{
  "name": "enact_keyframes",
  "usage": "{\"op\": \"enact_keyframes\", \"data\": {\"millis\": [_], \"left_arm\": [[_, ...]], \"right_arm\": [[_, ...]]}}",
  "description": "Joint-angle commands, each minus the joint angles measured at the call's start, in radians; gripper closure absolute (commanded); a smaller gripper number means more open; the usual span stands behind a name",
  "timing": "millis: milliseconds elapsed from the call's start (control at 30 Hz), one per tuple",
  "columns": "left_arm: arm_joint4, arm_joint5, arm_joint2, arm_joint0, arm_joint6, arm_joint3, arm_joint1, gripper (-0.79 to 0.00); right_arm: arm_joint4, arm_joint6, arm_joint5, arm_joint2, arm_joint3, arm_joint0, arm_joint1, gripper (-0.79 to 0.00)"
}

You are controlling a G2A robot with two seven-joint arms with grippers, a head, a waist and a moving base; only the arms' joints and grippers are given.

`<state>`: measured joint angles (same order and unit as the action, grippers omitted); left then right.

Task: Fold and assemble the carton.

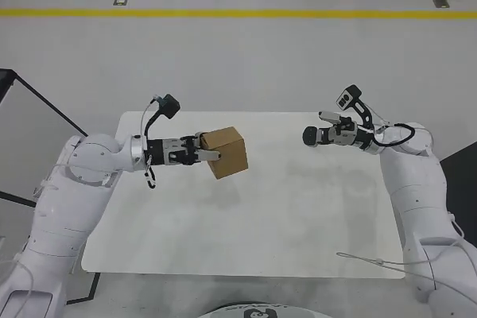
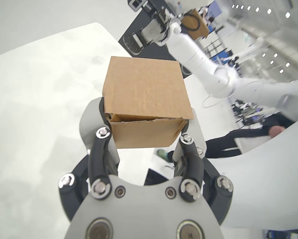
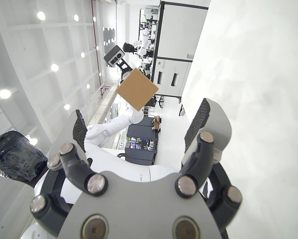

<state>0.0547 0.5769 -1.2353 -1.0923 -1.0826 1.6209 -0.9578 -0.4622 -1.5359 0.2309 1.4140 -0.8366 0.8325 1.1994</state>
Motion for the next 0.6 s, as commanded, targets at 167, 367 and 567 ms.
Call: {"op": "enact_keyframes", "data": {"millis": [167, 367, 567], "left_arm": [[0.026, 0.132, 0.057, 0.003, 0.018, -0.056, -0.006, 0.000], [0.026, 0.132, 0.057, 0.003, 0.018, -0.056, -0.006, 0.000], [0.011, 0.176, 0.106, -0.018, 0.016, -0.073, -0.010, 0.000]], "right_arm": [[0.000, 0.000, 0.000, 0.000, 0.000, 0.000, 0.000, -0.785], [0.000, 0.000, 0.000, 0.000, 0.000, 0.000, 0.000, -0.785], [0.000, 0.000, 0.000, 0.000, 0.000, 0.000, 0.000, -0.785]]}}
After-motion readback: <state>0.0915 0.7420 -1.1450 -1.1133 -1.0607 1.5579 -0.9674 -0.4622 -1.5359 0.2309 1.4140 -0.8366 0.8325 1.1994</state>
